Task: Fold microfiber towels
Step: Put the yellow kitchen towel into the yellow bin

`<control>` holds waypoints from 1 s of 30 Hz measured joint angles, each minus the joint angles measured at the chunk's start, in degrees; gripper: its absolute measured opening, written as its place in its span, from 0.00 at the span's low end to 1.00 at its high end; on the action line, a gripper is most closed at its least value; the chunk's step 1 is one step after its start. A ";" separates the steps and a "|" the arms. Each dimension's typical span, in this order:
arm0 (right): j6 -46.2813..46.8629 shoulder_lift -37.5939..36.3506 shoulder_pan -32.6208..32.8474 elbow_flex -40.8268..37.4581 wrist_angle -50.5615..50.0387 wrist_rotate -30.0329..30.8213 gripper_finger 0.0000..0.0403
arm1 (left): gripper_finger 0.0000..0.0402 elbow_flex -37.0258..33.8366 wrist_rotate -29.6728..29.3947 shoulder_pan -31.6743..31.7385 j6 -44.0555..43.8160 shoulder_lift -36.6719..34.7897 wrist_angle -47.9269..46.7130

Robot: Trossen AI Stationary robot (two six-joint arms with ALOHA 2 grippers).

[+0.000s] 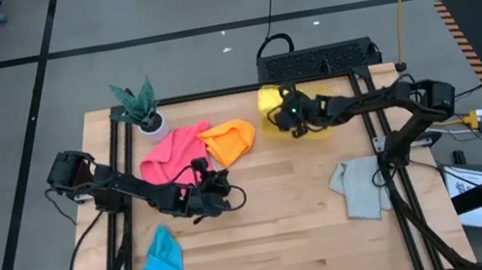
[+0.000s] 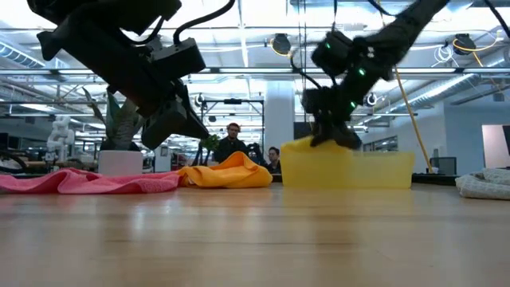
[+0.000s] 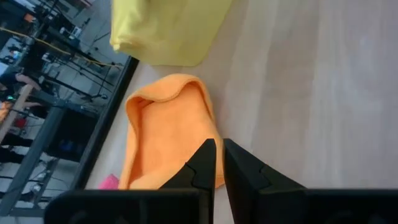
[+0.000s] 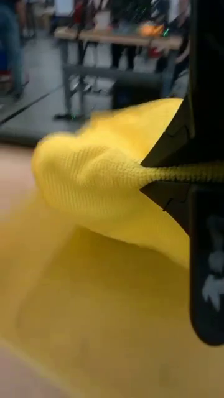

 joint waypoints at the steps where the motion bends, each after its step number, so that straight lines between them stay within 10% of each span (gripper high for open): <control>1: 1.43 -0.17 -0.08 -1.91 2.22 -1.40 0.02 | 0.08 0.00 0.25 -0.21 -0.18 0.00 0.00; 18: 16.60 -3.41 0.18 -8.13 7.64 -4.19 0.05 | 0.08 0.02 0.45 -3.78 -3.91 0.00 1.73; 30: 5.69 -10.55 10.95 -9.20 11.34 22.68 0.01 | 0.08 0.02 0.51 -4.69 -6.21 -0.02 1.66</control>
